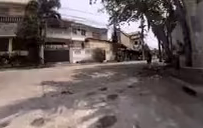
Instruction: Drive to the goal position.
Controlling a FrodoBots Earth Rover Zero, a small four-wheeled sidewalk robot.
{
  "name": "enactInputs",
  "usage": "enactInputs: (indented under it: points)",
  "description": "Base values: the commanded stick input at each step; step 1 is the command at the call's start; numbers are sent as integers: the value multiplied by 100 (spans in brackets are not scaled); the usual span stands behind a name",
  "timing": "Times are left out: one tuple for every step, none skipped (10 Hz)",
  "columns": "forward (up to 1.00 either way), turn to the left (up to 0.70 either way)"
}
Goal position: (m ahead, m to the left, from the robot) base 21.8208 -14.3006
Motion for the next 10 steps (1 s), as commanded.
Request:
enactInputs:
  points:
    - [100,1]
    - [100,1]
    - [100,1]
    - [100,1]
    - [100,1]
    - [100,1]
    - [100,1]
    - [100,1]
    - [100,1]
    - [100,1]
